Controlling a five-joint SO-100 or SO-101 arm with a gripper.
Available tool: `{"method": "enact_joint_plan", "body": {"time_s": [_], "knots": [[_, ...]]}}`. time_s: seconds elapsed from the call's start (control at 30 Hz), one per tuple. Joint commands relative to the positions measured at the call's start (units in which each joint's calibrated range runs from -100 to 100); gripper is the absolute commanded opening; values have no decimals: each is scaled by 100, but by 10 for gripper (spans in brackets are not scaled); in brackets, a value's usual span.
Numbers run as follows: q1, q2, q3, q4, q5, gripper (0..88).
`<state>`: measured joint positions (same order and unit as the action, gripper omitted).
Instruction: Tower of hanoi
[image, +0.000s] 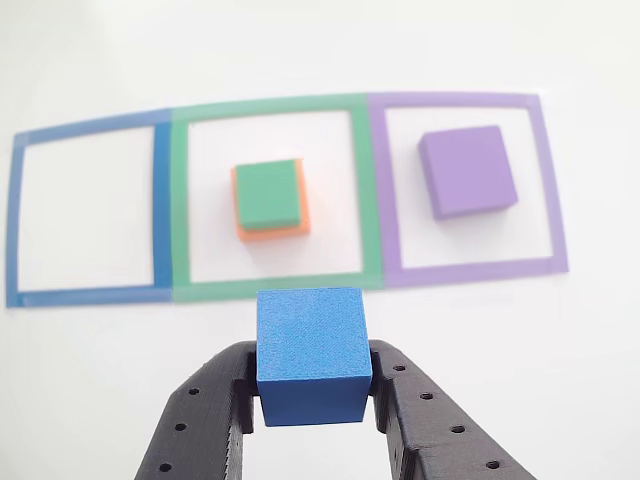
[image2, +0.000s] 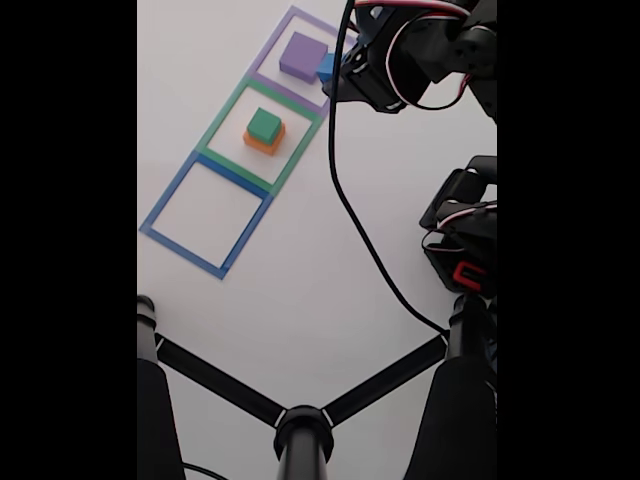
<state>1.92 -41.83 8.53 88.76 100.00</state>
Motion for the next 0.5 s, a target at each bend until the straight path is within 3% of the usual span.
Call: {"method": "enact_joint_plan", "body": {"time_s": [0.0, 0.27, 0.47], "knots": [[-59, -480, 1396, -1296, 0, 12], [-234, -689, 3904, -4210, 0, 14], [-387, -400, 5749, -7440, 0, 16]]}}
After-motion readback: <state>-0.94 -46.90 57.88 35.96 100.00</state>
